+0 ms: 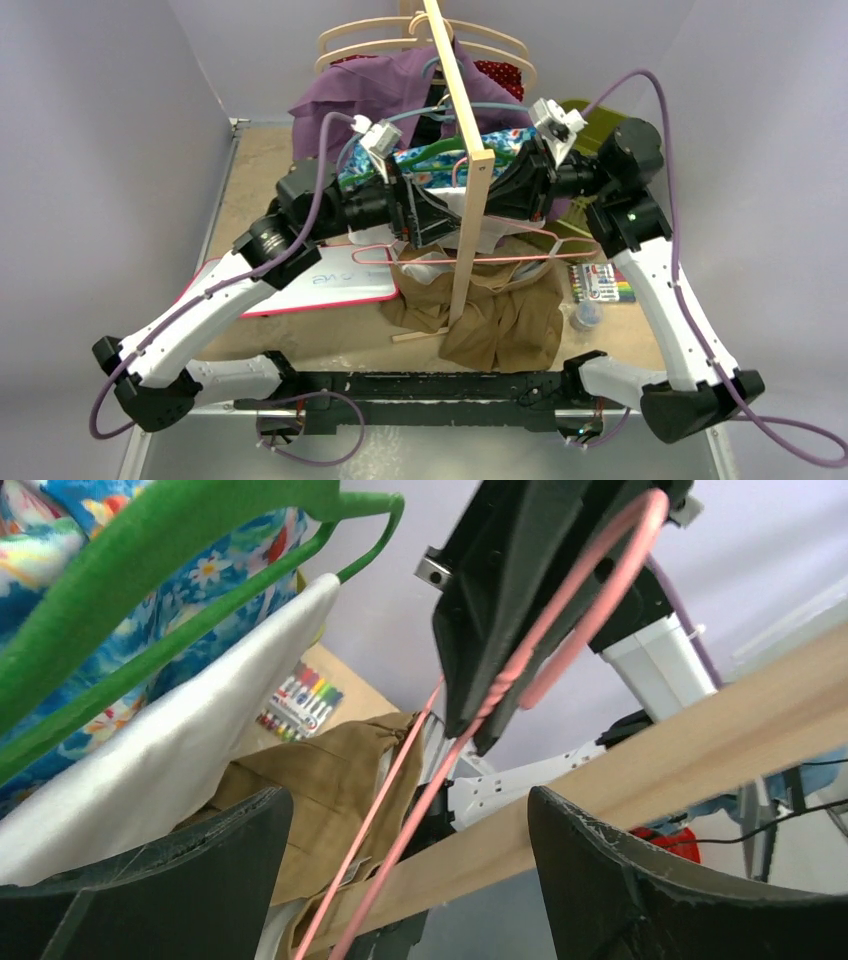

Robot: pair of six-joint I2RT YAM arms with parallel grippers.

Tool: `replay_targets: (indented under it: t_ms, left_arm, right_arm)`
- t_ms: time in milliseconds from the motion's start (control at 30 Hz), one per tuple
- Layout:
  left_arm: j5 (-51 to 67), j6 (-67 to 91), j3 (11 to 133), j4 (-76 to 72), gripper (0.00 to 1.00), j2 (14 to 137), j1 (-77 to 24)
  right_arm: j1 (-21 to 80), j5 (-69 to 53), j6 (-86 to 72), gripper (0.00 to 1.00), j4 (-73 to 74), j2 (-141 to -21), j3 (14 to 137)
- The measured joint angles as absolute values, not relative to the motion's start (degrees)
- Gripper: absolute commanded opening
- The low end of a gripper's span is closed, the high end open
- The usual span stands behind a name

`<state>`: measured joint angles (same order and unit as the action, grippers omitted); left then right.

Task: Remove the skirt from the hanger

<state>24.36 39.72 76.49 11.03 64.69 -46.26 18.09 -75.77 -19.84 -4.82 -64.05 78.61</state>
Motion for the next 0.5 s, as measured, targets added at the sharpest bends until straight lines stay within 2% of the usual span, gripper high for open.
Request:
replay_targets:
  t_ms: [167, 367, 500]
  left_arm:
    - [21.1, 36.8, 77.8, 12.2, 0.79, 67.7, -49.7]
    - [20.2, 35.5, 77.8, 11.4, 0.53, 68.1, -51.3]
    - [18.8, 34.3, 77.7, 12.1, 0.48, 68.0, -51.8]
  right_arm:
    - [18.0, -77.3, -23.7, 0.00, -6.9, -67.4, 78.0]
    - [18.0, -77.6, -27.7, 0.00, -11.7, -67.4, 77.7]
    - [18.0, -77.8, -30.1, 0.00, -14.7, -67.4, 77.2]
